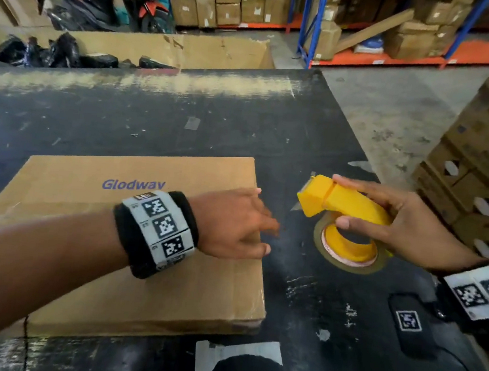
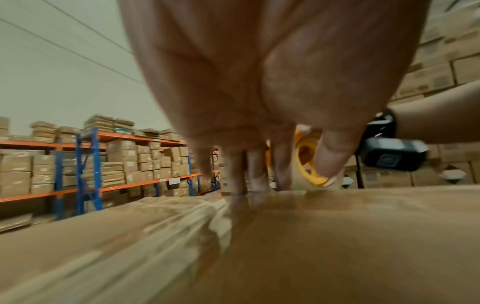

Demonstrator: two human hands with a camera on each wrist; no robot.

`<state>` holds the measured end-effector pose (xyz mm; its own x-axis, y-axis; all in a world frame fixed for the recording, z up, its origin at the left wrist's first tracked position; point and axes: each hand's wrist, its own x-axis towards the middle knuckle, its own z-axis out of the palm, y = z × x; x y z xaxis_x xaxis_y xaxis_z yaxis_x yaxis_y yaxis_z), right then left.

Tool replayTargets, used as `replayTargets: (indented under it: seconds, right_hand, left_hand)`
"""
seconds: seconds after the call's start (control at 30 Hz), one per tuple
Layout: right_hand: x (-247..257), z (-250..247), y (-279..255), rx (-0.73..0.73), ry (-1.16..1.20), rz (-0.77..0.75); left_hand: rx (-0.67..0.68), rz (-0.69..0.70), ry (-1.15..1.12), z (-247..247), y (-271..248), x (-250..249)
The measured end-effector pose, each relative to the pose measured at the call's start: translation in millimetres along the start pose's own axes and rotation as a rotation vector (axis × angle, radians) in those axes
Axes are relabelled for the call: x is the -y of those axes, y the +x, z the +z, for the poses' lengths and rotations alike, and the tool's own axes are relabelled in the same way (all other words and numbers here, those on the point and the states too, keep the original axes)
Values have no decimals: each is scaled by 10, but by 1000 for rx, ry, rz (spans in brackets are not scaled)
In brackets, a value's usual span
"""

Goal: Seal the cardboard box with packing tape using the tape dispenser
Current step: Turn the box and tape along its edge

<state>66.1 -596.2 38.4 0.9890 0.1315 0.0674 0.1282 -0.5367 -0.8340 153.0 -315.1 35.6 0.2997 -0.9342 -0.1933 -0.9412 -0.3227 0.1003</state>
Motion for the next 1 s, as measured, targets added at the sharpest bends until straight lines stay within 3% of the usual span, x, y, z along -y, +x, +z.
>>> replayTargets:
  seconds: [0.07,0.13,0.2,0.3,0.37,0.53,0.67,0.8,1.0]
  right_hand:
    - [49,70,-183,-93,51,1]
    - [112,176,-328,-206,90,-25]
    - [179,301,-427,-310,130,-57]
    - [319,518,-515,-449,165,-96]
    - [434,652,-547,-526,160,-97]
    - [856,970,-584,-613,66,-7]
    - [1322,1187,-649,-654,-137,161]
    - [1835,1421,-854,-568,-237,432]
    - [2036,1627,-545,-423,-270,552]
  left_hand:
    - [9,-41,-86,-49,110,43]
    - [-105,-110,-318,-149,191,108]
    - [-177,-234,-708,-289,270,147]
    - [-108,-404,-1339,-460,373,94]
    - [-111,-388,-1488,-526,372,79]
    - [-164,-250,-1394,-737,222,259]
    - [-174,-195,-1216,-1044,160,546]
    - [-234,-254,-1074,-1280,61,1172]
    - [-140,-333,-863,-766,259,1564]
